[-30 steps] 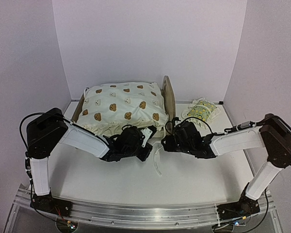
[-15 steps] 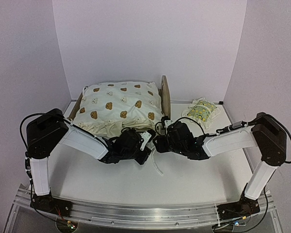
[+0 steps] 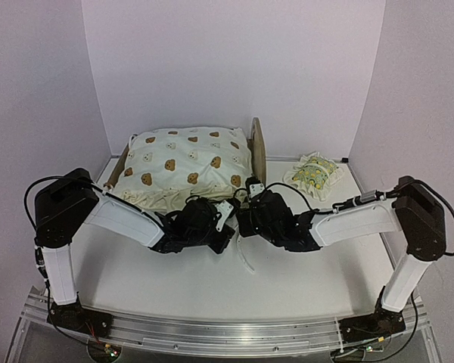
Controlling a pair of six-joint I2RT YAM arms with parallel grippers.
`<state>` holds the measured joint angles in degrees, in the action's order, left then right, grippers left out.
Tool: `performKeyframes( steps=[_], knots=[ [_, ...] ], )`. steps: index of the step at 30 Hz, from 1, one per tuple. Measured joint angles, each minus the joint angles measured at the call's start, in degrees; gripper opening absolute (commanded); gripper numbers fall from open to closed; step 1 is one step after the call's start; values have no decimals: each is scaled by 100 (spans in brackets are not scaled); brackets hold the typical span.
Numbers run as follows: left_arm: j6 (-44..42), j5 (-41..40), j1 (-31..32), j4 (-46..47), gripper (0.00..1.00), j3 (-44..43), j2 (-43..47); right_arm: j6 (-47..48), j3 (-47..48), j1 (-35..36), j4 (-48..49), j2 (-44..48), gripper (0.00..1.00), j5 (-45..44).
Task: Set up the pet bed
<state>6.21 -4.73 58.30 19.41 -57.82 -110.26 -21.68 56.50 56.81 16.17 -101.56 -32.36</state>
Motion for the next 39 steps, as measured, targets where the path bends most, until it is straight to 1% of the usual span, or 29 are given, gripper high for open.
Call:
performKeyframes(
  steps=[4,12,15,26,29,33,39],
  knots=[
    [33,-35,-13,10,0,65,124,0,295,-15,-206,-191,45,-271],
    [187,-129,-87,13,0,203,211,5,854,-16,-704,-594,43,-402],
    [222,-122,-93,13,0,203,214,-2,971,-43,-825,-672,41,-476],
    [217,51,-34,4,0,203,232,-241,1062,-95,-1052,-771,41,-673],
    [217,58,-34,4,0,203,232,-345,1067,-112,-1115,-785,43,-669],
    [215,59,-33,0,0,203,232,-520,1088,-138,-1243,-785,48,-624],
    [228,53,-43,-2,0,201,232,-771,1254,-222,-1522,-807,47,-410]
  ],
)
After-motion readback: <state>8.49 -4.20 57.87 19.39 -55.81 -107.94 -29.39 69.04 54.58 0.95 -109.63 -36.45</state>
